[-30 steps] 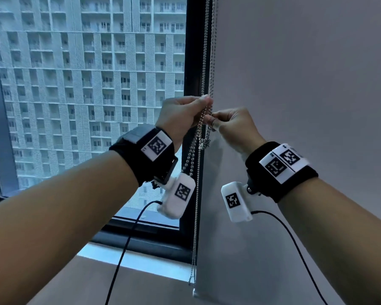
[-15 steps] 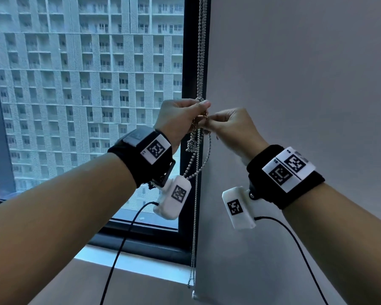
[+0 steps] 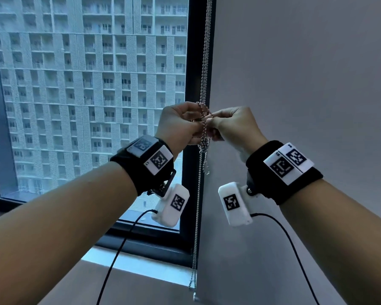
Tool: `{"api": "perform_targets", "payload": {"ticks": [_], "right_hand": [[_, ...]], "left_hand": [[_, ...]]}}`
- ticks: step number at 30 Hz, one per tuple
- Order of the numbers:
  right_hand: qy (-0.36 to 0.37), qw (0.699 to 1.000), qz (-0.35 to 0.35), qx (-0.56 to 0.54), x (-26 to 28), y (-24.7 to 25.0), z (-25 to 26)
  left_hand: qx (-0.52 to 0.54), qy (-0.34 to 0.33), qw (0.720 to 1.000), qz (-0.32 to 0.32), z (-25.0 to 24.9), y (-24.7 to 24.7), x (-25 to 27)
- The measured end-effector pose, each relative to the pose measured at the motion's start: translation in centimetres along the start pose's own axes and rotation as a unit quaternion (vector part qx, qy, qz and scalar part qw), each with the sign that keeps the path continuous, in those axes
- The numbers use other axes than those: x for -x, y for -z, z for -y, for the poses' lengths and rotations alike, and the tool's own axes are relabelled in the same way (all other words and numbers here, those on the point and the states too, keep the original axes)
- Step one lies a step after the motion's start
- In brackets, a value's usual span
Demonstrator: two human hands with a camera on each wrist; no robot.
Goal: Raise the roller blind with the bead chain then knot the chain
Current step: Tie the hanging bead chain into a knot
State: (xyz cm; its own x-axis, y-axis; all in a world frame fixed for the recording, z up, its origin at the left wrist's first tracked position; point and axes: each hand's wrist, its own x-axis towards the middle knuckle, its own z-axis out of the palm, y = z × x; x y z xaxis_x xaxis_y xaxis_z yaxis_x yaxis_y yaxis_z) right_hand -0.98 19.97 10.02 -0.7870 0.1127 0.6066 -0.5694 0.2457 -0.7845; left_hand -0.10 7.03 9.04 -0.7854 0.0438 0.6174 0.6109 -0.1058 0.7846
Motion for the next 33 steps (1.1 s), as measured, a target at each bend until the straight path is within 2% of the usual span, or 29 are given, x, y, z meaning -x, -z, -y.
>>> {"api": "perform_targets", "payload": {"ticks": [4, 8, 14, 18, 20, 24, 33], "right_hand": [[-0.015, 0.998, 0.052, -0.022, 0.4, -0.2, 0.7], [0.013, 0.998, 0.053, -0.017, 0.5, -0.5, 0.1], [0.01, 0.997, 0.074, -0.013, 0.5, -0.9, -1.2], [0.013, 0.997, 0.074, 0.009, 0.6, -1.0, -2.7], [0.015, 0.997, 0.071, 0.016, 0.7, -0.9, -3.4], [0.011, 0.997, 0.076, 0.008, 0.8, -0.8, -4.0], [0.008, 0.996, 0.074, -0.052, 0.9, -0.8, -4.8]], "left_hand": [[0.005, 0.008, 1.0, 0.022, 0.0, 0.0, 0.3], [0.012, -0.009, 1.0, 0.018, 0.4, 0.0, 0.4], [0.032, -0.056, 0.998, 0.018, 2.3, 0.4, 1.1], [0.039, -0.03, 0.999, -0.008, 3.8, 1.4, 2.1], [0.084, -0.003, 0.996, -0.033, 4.5, 2.0, 2.4], [0.144, 0.033, 0.988, -0.042, 5.6, 3.0, 2.4], [-0.004, 0.058, 0.998, -0.003, 9.1, 3.0, 4.4]]}}
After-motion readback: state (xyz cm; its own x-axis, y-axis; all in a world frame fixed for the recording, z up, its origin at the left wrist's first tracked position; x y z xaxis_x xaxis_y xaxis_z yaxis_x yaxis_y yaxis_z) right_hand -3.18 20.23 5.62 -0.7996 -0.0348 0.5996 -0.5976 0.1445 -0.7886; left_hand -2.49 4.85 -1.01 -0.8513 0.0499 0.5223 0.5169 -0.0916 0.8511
